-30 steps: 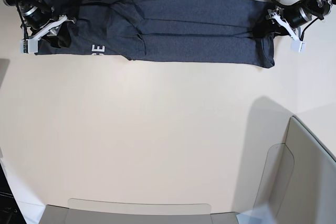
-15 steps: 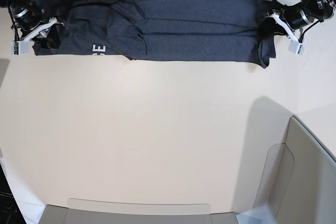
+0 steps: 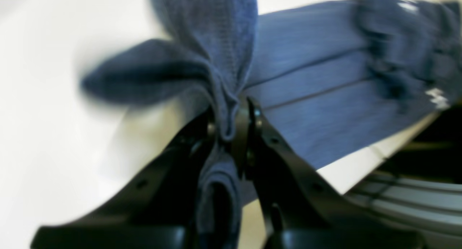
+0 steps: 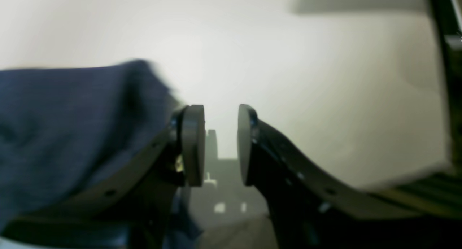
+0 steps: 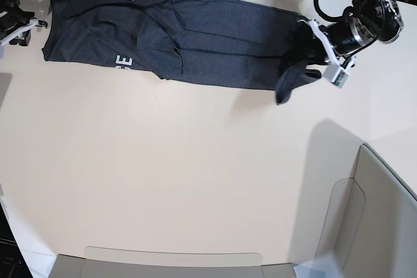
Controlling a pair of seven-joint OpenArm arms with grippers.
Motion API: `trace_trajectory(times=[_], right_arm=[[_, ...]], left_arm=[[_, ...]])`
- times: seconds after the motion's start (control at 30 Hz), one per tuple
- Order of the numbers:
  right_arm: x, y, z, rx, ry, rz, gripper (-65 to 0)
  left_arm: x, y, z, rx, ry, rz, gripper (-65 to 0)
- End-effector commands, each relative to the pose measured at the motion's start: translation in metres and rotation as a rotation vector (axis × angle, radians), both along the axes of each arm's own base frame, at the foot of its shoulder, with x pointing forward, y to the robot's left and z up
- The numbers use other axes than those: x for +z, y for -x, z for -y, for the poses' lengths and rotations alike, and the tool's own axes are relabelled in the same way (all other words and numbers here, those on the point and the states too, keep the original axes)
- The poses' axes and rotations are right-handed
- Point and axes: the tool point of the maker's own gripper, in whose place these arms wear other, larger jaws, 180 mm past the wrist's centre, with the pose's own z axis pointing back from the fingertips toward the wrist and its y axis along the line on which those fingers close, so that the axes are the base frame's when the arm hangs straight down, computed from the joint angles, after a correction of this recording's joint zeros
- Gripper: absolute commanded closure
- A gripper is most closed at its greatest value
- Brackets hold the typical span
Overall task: Layout the t-shirt on the table in an organized manner, then fold the t-shirt properly
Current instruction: 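Fold the held end over the strip toward the right gripper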
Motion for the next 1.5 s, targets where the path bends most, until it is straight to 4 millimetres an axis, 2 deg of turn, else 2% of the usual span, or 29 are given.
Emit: trace_trajectory(times=[0.0,0.1,0.2,0.37,0.57,0.9,1.0,1.3,1.47], right_arm=[[0.009,0.002,0.009,-0.009,0.034,0.002,-16.8],[0.010,0.012,0.018,-0.048,0.059,-0.019,-16.8],[0.008,0.016,0.019,-0.058,0.064,-0.034,-16.8],[0.006,0.017,0.018,-0.057,0.060,-0.039,-16.8],[0.000,0.019,0.011,-0.059,0.036,-0.042,-16.8],[0.000,0.019,0.011,-0.059,0.036,-0.042,-16.8],[-0.002,0.019,0.011,-0.061,0.031,-0.045,-16.8],[-0.031,0.032,0.010,-0.089,-0.059,-0.098,-16.8],[-0.031,0.031,0.010,-0.089,-0.059,-0.096,-16.8]], left_arm=[[0.008,-0.002,0.014,-0.045,0.027,0.030,0.0],[0.016,-0.012,0.049,-0.162,0.056,0.064,0.0],[0.021,-0.014,0.078,-0.251,0.085,0.083,0.0],[0.035,-0.021,0.110,-0.326,0.130,0.129,0.0],[0.031,-0.022,0.125,-0.351,0.165,0.107,0.0],[0.012,0.010,0.165,-0.504,0.206,0.012,0.0],[0.007,0.014,0.168,-0.516,0.211,-0.011,0.0],[-0.002,0.015,0.169,-0.514,0.218,-0.050,0.0],[-0.002,0.015,0.169,-0.515,0.226,-0.050,0.0]])
